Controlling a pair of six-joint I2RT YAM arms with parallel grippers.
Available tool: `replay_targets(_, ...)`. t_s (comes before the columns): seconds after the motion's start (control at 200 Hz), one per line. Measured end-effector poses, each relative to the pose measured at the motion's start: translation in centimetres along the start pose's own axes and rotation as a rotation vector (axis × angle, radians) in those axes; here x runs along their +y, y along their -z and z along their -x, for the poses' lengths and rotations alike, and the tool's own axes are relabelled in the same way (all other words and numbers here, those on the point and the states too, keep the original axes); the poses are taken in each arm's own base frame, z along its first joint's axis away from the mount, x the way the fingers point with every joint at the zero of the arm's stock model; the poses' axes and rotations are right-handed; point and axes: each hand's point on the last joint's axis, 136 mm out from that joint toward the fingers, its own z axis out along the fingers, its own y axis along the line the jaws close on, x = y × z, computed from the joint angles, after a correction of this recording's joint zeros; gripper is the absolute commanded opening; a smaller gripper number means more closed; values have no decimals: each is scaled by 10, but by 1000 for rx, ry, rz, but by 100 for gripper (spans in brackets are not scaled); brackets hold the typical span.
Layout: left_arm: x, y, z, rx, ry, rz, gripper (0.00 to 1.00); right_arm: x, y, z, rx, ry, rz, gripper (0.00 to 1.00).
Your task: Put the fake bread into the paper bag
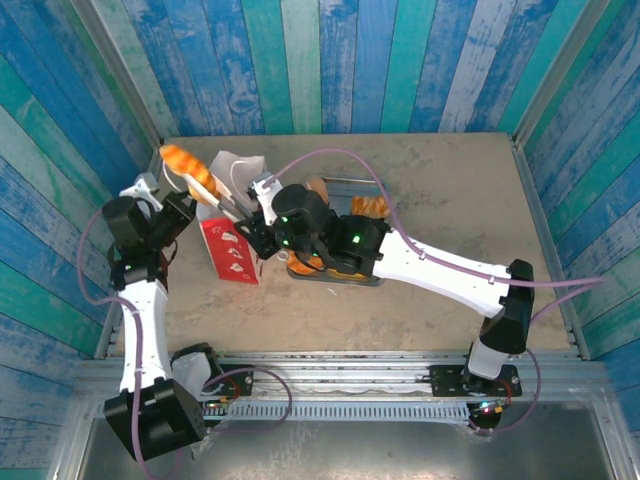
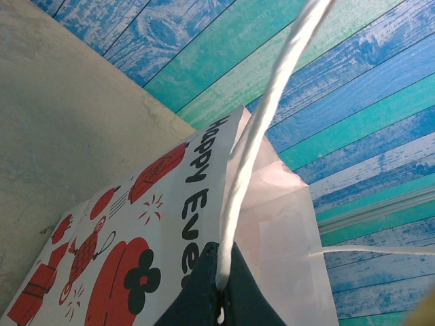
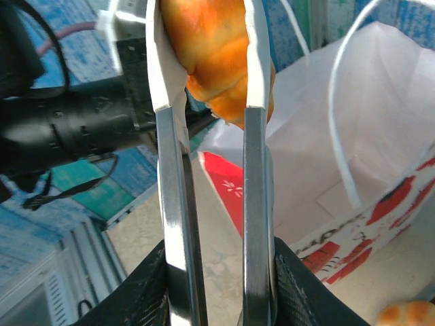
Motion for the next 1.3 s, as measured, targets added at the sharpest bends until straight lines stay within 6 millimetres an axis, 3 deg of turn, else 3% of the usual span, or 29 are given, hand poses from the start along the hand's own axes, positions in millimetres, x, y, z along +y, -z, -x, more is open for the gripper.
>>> replay_targets(0.331,4,1,-2,-8,4,14,0,-24,-7,-7,3,8,-128,36)
replay_targets(0.751,2,4,-1,-18,-4,15,0,-48,-13,-36,95,37,-239,44)
replay_targets(1.087,4,4,1,-27,-7,26,0,-54,-12,-40,113,45,-264,60)
replay_targets(1.297,4,4,0,-25,-8,28,0,-55,-11,-37,110,43,-258,60)
